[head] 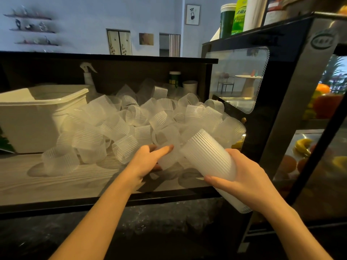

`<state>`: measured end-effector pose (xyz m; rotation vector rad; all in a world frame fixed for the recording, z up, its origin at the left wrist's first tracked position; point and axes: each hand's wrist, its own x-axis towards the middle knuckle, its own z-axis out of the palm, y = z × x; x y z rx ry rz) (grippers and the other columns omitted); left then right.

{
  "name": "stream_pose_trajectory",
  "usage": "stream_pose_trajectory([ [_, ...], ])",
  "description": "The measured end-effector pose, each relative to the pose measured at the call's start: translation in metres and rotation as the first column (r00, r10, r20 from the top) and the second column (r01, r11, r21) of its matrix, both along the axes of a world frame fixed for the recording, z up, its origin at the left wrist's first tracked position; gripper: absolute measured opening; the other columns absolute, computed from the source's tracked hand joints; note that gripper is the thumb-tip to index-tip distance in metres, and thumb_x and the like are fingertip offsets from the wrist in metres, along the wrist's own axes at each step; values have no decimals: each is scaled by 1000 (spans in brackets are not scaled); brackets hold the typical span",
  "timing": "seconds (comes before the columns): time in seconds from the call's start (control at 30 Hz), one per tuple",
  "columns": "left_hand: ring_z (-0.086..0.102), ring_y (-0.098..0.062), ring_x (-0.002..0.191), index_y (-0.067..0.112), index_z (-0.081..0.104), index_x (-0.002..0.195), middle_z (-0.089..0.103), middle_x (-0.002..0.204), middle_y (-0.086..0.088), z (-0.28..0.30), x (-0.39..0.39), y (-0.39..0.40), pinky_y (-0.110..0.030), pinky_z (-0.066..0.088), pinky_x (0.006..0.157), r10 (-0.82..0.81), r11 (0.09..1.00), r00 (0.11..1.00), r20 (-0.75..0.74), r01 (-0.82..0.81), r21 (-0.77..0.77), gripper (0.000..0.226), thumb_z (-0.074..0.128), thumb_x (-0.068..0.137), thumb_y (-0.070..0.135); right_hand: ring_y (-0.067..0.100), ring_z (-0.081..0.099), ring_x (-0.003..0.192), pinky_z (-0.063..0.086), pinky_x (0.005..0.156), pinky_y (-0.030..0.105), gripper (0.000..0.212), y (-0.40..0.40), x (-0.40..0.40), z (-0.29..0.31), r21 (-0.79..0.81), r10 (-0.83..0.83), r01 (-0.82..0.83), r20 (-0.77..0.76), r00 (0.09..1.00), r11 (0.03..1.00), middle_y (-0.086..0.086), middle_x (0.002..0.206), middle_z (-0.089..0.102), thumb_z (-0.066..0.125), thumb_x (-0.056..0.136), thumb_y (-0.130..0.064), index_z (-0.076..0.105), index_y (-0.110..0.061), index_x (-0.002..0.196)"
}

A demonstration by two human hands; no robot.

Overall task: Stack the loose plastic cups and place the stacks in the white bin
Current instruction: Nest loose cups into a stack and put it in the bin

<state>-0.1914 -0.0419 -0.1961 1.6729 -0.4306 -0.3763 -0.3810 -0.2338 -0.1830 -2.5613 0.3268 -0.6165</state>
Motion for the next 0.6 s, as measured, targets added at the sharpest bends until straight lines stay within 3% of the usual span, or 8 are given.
stream_pose_trajectory([
  [0.17, 66, -20, 107, 16, 60, 121, 69, 116, -2, 10, -5, 16, -42, 57, 91, -32, 999, 999, -24, 32, -4, 91, 83, 48, 65, 3, 55, 96, 56, 79, 30, 91, 4, 2, 3, -18, 13, -13, -36, 999, 1000, -23, 107, 50, 51, 53, -89, 40, -37, 126],
  [0.33, 67, -18, 103, 14, 63, 116, 70, 113, -3, 15, -13, 28, -35, 58, 85, -19, 999, 1000, -21, 18, -47, 58, 72, 71, 50, 6, 54, 98, 56, 80, 33, 92, 10, 6, 5, -60, 16, -21, -88, 996, 998, -19, 110, 51, 48, 53, -91, 39, -38, 127],
  [0.47, 65, -18, 106, 21, 66, 106, 71, 110, -3, 16, -15, 35, -38, 52, 96, -4, 990, 1000, -27, 0, -139, 29, 62, 89, 43, 6, 53, 98, 56, 80, 32, 90, 12, 6, 6, -75, 12, -21, -116, 993, 997, -21, 108, 50, 46, 52, -92, 38, -39, 125],
  [0.6, 64, -17, 111, 23, 63, 114, 70, 113, -1, 16, -19, 34, -40, 49, 102, -23, 968, 1000, -20, 17, -250, 43, 63, 80, 49, 3, 52, 96, 54, 80, 29, 84, 17, 7, 10, -154, 27, -55, -179, 984, 986, -22, 108, 48, 52, 60, -88, 36, -39, 127],
])
